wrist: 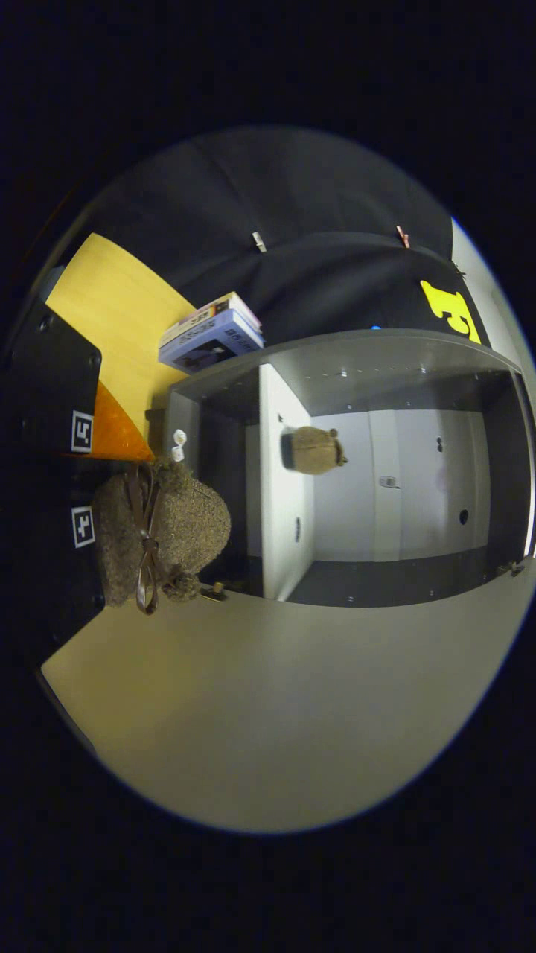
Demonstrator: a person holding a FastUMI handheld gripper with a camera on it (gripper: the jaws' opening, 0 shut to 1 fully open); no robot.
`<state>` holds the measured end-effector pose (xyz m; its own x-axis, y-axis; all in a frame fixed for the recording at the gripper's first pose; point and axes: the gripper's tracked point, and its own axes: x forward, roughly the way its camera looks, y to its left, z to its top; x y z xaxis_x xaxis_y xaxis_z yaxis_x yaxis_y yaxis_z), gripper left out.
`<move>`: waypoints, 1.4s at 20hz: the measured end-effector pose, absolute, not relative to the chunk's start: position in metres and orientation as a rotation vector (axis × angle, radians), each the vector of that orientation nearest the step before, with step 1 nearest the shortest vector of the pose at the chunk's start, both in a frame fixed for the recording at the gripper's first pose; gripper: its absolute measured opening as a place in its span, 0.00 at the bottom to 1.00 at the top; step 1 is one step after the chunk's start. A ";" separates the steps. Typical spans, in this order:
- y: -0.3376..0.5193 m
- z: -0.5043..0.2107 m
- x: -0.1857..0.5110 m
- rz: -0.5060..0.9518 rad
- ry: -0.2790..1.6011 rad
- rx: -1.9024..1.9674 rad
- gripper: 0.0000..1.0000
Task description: Open the shoe cabinet door, grab the shoes and put them into the shoe cabinet, then close the shoe cabinet door.
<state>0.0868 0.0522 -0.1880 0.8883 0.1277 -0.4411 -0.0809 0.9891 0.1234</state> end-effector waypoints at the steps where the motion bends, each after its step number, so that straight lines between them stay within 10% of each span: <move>1: 0.049 -0.176 0.096 0.105 0.468 0.107 0.11; 11: 0.038 -0.103 0.248 0.124 0.422 0.051 0.11; 28: 0.049 -0.179 0.426 0.130 0.527 -0.021 0.11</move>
<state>0.4258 0.0493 -0.1793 0.8563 0.1182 -0.5027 -0.1291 0.9915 0.0133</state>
